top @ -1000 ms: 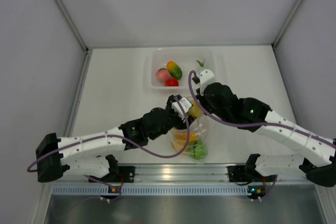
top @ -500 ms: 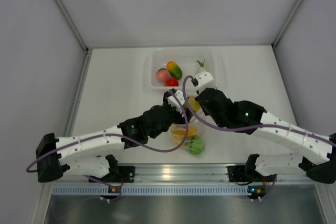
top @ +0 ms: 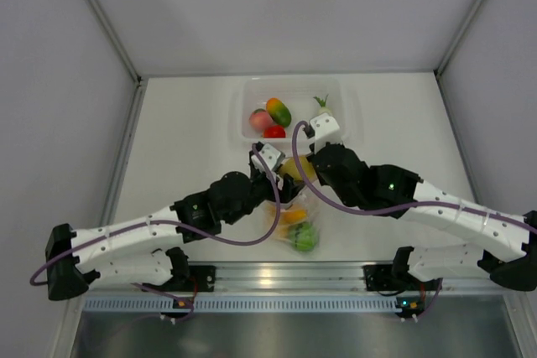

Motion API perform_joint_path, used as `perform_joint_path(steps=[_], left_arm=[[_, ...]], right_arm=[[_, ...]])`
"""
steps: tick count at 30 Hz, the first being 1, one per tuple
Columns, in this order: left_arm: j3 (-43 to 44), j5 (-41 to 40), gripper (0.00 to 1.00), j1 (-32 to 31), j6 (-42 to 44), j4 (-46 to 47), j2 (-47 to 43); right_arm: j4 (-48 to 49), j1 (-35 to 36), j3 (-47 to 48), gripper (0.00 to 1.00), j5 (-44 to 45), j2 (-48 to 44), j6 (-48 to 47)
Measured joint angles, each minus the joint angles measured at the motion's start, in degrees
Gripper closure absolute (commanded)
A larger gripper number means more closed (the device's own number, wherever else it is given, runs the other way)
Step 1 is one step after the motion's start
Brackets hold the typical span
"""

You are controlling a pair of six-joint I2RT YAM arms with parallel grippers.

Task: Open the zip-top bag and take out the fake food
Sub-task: Pick up the fake fruit from the zipper food storage bag.

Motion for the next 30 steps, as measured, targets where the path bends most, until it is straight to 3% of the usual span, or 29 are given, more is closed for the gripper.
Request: perform_joint_path(steps=[15, 30], left_arm=[[-7.1, 2.1, 1.0, 0.5, -0.5, 3.7, -7.9], [-11.6, 2.4, 1.0, 0.4, -0.7, 11.4, -8.3]], right_arm=[[3.3, 0.0, -1.2, 1.0, -6.8, 0.0, 1.9], [6.5, -2.9, -4.9, 1.0, -12.5, -3.3, 3.3]])
